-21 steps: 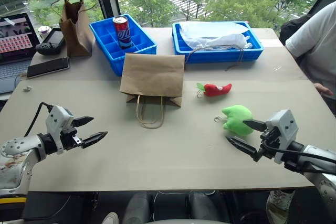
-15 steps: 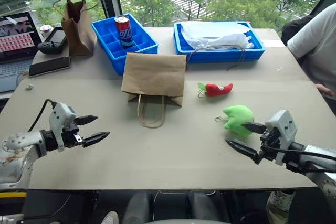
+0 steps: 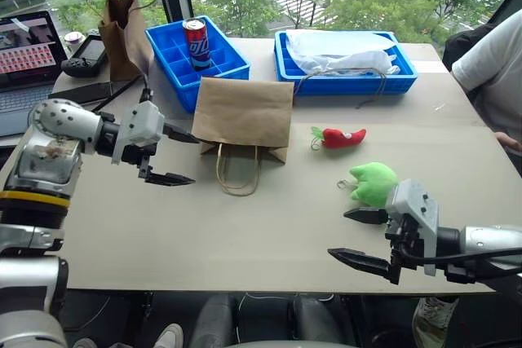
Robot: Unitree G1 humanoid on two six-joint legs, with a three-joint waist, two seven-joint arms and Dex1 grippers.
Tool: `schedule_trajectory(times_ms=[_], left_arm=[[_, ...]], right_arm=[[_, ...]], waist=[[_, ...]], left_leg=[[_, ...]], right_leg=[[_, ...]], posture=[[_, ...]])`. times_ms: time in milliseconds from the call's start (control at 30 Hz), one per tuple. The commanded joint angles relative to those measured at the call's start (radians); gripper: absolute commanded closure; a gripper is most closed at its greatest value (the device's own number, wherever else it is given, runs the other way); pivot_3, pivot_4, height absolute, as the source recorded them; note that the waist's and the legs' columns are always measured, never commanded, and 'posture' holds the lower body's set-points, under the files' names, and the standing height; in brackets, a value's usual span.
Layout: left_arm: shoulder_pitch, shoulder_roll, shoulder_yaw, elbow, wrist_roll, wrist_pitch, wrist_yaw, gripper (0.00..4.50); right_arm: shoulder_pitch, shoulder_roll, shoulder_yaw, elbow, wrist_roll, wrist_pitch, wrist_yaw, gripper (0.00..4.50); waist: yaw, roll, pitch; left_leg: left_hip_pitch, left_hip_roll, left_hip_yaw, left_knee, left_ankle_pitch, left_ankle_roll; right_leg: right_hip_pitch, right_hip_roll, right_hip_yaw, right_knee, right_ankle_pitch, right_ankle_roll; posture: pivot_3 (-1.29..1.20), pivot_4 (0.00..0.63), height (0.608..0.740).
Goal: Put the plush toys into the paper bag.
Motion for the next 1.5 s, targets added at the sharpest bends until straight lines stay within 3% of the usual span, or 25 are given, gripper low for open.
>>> schedule_trajectory(times_ms=[33, 267, 467, 733, 967, 1033, 1200, 1267, 1400, 1500], left_arm=[[-0.081, -0.030, -0.034, 0.209, 0.133, -0.382, 0.040, 0.00], [-0.196, -0.168, -0.058, 0.464, 0.197, -0.754, 0.101, 0.00], [-0.255, -0.212, -0.120, 0.613, 0.395, -0.983, 0.297, 0.00], [-0.319, -0.227, -0.214, 0.708, 0.602, -1.090, 0.544, 0.00], [-0.352, -0.229, -0.228, 0.745, 0.610, -1.113, 0.597, 0.00], [-0.361, -0.229, -0.225, 0.755, 0.589, -1.112, 0.569, 0.00], [-0.365, -0.251, -0.121, 0.707, 0.242, -0.940, 0.105, 0.00], [-0.369, -0.217, -0.117, 0.671, 0.163, -0.912, -0.038, 0.00], [-0.376, -0.144, -0.199, 0.676, 0.163, -0.922, -0.065, 0.00], [-0.403, -0.162, -0.211, 0.720, 0.214, -0.951, -0.065, 0.00]], right_arm=[[-0.003, 0.041, 0.030, -0.028, -0.040, -0.046, -0.038, 0.04], [-0.066, 0.110, 0.122, 0.008, -0.059, -0.018, -0.085, 0.04], [-0.155, 0.138, 0.146, 0.003, -0.025, 0.031, -0.146, 0.04], [-0.156, 0.145, 0.088, -0.041, 0.025, 0.086, -0.243, 0.04], [-0.165, 0.146, 0.072, -0.042, 0.048, 0.104, -0.280, 0.04], [-0.172, 0.138, 0.073, -0.032, 0.045, 0.103, -0.280, 0.04], [-0.187, 0.116, 0.071, -0.011, 0.038, 0.098, -0.265, 0.04], [-0.189, 0.113, 0.072, -0.008, 0.035, 0.094, -0.264, 0.04], [-0.189, 0.127, 0.096, -0.009, 0.012, 0.085, -0.273, 0.04], [-0.202, 0.142, 0.109, -0.006, -0.001, 0.081, -0.284, 0.04]], waist=[[-0.001, 0.000, 0.000], [0.001, -0.002, 0.001], [-0.002, -0.003, 0.002], [0.002, -0.003, 0.002], [-0.001, -0.003, 0.002], [-0.001, -0.003, 0.002], [-0.003, -0.003, 0.002], [-0.006, -0.003, 0.002], [-0.019, -0.003, 0.002], [-0.016, -0.003, 0.002]], left_leg=[[0.000, 0.000, 0.000, 0.001, 0.000, 0.000], [-0.001, 0.000, 0.000, 0.002, 0.000, 0.000], [-0.001, -0.001, 0.000, 0.003, 0.000, 0.001], [-0.002, -0.001, 0.000, 0.004, 0.000, 0.001], [-0.002, -0.001, 0.000, 0.004, 0.000, 0.001], [-0.002, -0.001, 0.000, 0.004, 0.000, 0.001], [-0.001, -0.001, 0.000, 0.004, 0.000, 0.001], [-0.003, -0.001, 0.000, 0.005, 0.000, 0.001], [-0.003, 0.000, 0.000, 0.005, 0.000, 0.002], [-0.002, 0.000, -0.001, 0.005, 0.000, 0.002]], right_leg=[[0.000, 0.000, 0.000, 0.000, 0.000, 0.000], [0.001, 0.000, -0.001, 0.000, 0.001, 0.001], [0.000, -0.001, -0.001, 0.000, 0.002, 0.003], [0.000, -0.001, -0.001, 0.001, 0.002, 0.004], [0.000, -0.001, -0.001, 0.001, 0.003, 0.005], [0.000, -0.001, -0.001, 0.001, 0.003, 0.005], [0.000, -0.001, -0.001, 0.001, 0.003, 0.005], [-0.001, 0.000, -0.001, 0.001, 0.003, 0.005], [-0.001, 0.000, -0.001, 0.002, 0.003, 0.005], [0.000, 0.000, -0.001, 0.002, 0.003, 0.005]], posture=[[0.00, 0.150, 0.740], [0.00, 0.150, 0.740], [0.00, 0.150, 0.740], [0.00, 0.150, 0.740], [0.00, 0.150, 0.740], [0.00, 0.150, 0.740], [0.00, 0.150, 0.740], [0.00, 0.150, 0.740], [0.00, 0.150, 0.740], [0.00, 0.150, 0.740]])
